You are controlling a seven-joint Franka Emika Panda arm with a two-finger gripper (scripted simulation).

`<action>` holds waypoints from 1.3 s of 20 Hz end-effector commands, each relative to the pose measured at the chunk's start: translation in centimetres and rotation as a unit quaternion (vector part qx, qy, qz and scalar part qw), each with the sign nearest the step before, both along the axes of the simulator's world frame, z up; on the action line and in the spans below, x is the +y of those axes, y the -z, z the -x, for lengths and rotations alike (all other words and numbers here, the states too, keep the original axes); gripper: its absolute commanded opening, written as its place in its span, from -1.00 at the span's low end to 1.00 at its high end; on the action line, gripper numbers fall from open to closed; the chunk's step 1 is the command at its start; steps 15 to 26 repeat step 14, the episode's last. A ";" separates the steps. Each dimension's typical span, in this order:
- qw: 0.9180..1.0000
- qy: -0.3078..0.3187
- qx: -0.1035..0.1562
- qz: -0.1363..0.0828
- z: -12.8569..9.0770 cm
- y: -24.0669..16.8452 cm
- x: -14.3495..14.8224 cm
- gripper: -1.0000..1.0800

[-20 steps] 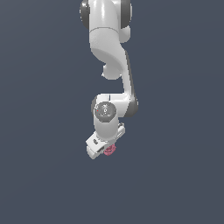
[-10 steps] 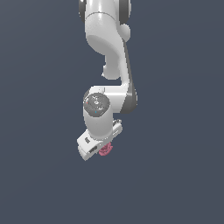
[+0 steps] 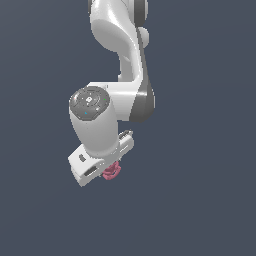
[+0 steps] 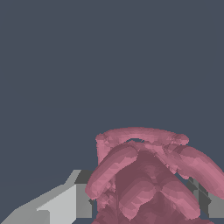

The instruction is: Pick up the object and move it to a goal position.

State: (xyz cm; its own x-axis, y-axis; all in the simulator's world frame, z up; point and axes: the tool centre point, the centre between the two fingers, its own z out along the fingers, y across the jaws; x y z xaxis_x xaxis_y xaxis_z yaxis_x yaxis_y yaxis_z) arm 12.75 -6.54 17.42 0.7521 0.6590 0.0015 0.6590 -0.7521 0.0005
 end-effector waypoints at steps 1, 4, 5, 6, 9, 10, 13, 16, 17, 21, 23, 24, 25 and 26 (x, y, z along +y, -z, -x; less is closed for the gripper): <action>1.000 0.000 0.001 0.000 -0.5 -1.2 -0.4 -1.00; 1.000 0.000 0.001 0.000 -0.9 -2.1 -0.8 -1.00; 1.000 0.000 0.001 0.000 -1.0 -2.3 -0.8 -1.00; 1.000 0.000 0.001 0.000 -1.1 -2.5 -0.9 -1.00; 1.000 0.000 0.001 0.000 -1.3 -2.9 -1.1 -1.00; 1.000 0.000 0.001 0.000 -1.3 -3.0 -1.1 -1.00; 1.000 0.000 0.001 0.000 -1.4 -3.0 -1.1 -1.00; 1.000 0.000 0.001 0.000 -1.4 -3.0 -1.1 -1.00; 1.000 0.000 0.001 0.000 -1.4 -3.0 -1.1 -1.00; 1.000 0.000 0.001 0.000 -1.4 -3.0 -1.1 -1.00; 1.000 0.000 0.001 0.000 -1.4 -3.0 -1.1 -1.00; 1.000 0.000 0.001 0.000 -1.4 -3.0 -1.1 -1.00; 1.000 0.000 0.001 0.000 -1.4 -3.0 -1.1 -1.00; 1.000 0.000 0.001 0.000 -1.4 -3.0 -1.1 -1.00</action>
